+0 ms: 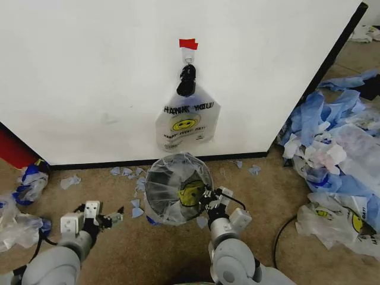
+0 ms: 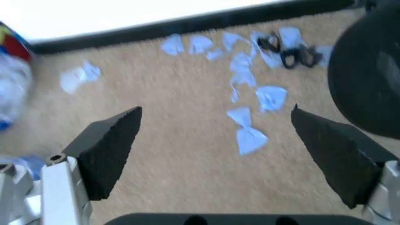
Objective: Pick up the garbage bag from the wall and place it over the trash bin.
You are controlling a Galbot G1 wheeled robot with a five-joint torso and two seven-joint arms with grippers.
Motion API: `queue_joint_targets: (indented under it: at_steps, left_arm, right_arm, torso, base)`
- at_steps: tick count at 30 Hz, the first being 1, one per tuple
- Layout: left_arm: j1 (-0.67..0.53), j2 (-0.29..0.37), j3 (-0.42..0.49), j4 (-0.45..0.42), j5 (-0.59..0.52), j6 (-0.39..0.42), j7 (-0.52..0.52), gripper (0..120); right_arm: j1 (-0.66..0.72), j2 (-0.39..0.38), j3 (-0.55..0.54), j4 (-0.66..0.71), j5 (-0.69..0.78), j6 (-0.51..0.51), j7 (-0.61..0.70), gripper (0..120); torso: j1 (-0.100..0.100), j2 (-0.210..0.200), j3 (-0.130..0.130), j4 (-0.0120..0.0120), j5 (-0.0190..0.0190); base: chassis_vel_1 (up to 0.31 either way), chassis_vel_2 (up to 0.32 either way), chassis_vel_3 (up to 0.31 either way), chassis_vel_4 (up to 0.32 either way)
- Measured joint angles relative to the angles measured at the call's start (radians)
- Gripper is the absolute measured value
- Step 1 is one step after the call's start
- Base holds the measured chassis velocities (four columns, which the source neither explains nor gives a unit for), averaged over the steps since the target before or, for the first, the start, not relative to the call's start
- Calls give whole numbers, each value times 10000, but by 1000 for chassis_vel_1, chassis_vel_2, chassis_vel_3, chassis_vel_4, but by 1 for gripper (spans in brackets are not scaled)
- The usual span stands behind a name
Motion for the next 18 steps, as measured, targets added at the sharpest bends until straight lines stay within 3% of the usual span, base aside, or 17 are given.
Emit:
queue_joint_targets:
  at_steps: [2,8,10,18]
  left_arm:
    - [-36,-7,-148,0,160,100,-45,93]
    - [-110,177,-1156,-274,485,199,-7,67]
    - [-110,224,-1279,-416,430,196,25,64]
    - [-591,791,-1530,-1939,-1089,70,250,34]
  right_arm:
    - [-16,-6,7,-21,-38,14,-22,0]
    - [-22,-29,42,-81,-93,40,-42,0]
    - [-14,-25,42,-95,-94,40,-43,0]
    - [82,46,-2,-178,-38,20,-26,0]
  torso:
    - [0,0,0,1,0]
    - [0,0,0,-1,0]
    - [0,0,0,0,0]
    - [0,0,0,-1,2]
  base:
    - [0,0,0,0]
    - [0,0,0,0]
    - [0,0,0,0]
    - [0,0,0,0]
